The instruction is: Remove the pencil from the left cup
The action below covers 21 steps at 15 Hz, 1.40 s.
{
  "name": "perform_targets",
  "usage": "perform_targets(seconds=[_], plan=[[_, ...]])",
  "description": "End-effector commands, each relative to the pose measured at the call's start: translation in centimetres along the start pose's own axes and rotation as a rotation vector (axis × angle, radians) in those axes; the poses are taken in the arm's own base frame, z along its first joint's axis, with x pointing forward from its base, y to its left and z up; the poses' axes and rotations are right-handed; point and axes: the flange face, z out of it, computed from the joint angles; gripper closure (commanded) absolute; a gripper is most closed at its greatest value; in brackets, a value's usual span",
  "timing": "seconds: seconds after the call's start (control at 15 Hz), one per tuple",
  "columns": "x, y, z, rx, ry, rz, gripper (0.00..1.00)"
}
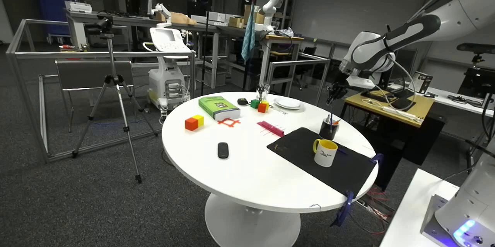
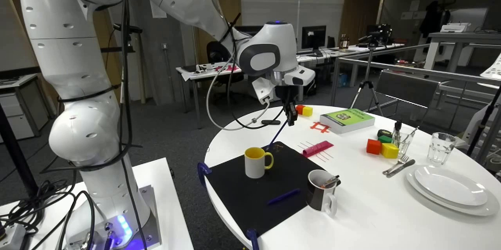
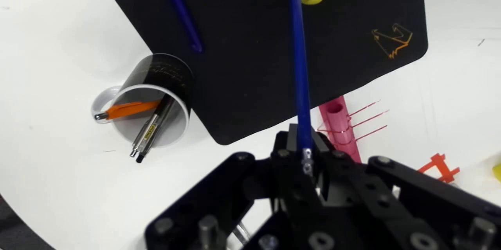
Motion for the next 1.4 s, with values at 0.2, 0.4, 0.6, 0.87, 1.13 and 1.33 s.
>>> perform_targets(seconds=[0.2,0.4,0.6,0.87,1.13,1.33], plan=[[1.1,3.9,-0.6,-0.077,0.04,0.064,0.98],[1.6,4.6,0.5,-0.132,0.017,0.068,0.98],[2.0,4.5,2.3,-0.167,-0.016,0.061,0.98],[2.7,3.9,5.5,-0.195,-0.063,0.041,0.98],[3.4,3.5,8.0,-0.216,-0.128,0.019,0.98],[4.1,3.3,9.6,-0.234,-0.187,0.013,0.98]])
